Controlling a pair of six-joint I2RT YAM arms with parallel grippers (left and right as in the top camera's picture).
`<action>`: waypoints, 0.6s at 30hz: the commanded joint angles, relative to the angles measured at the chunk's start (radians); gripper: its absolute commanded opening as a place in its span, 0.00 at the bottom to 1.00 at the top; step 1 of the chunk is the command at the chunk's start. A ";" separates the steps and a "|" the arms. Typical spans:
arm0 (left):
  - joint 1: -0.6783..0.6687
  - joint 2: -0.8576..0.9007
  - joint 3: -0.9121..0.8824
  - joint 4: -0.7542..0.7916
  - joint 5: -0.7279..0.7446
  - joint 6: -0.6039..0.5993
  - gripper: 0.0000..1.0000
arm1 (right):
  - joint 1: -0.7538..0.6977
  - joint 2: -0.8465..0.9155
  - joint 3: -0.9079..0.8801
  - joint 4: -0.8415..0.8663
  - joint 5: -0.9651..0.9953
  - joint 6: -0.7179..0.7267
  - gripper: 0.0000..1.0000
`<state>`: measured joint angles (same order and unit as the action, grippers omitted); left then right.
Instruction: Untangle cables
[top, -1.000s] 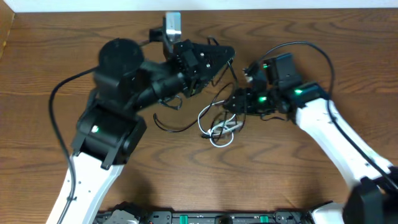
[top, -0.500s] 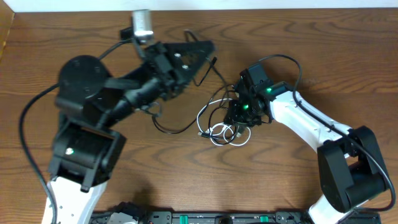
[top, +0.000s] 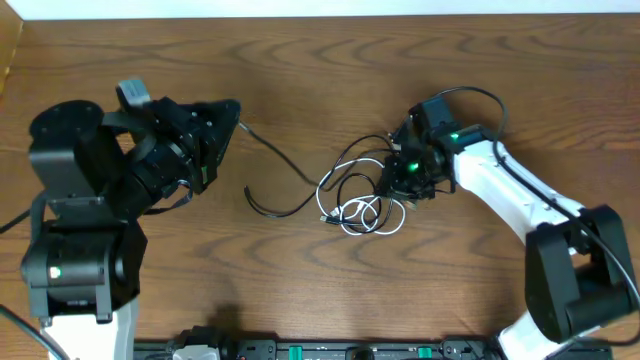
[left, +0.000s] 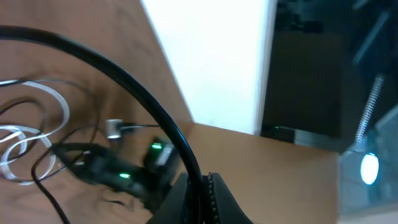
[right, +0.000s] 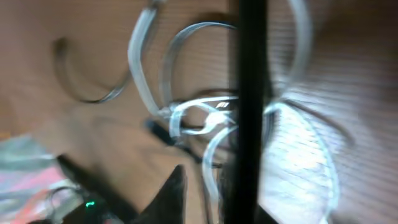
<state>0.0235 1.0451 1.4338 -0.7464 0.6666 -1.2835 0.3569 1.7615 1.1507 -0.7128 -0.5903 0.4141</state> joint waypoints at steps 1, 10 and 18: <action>0.005 0.016 0.004 -0.037 -0.021 0.041 0.08 | -0.008 -0.097 0.006 0.002 -0.169 -0.120 0.37; 0.005 0.037 0.003 -0.103 -0.028 0.041 0.07 | -0.010 -0.299 0.007 0.026 -0.446 -0.221 0.99; -0.004 0.040 0.003 -0.162 -0.028 0.041 0.08 | -0.005 -0.390 0.007 0.003 -0.232 -0.142 0.99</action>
<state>0.0246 1.0840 1.4338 -0.8845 0.6479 -1.2564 0.3511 1.3918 1.1507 -0.7067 -0.9127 0.2386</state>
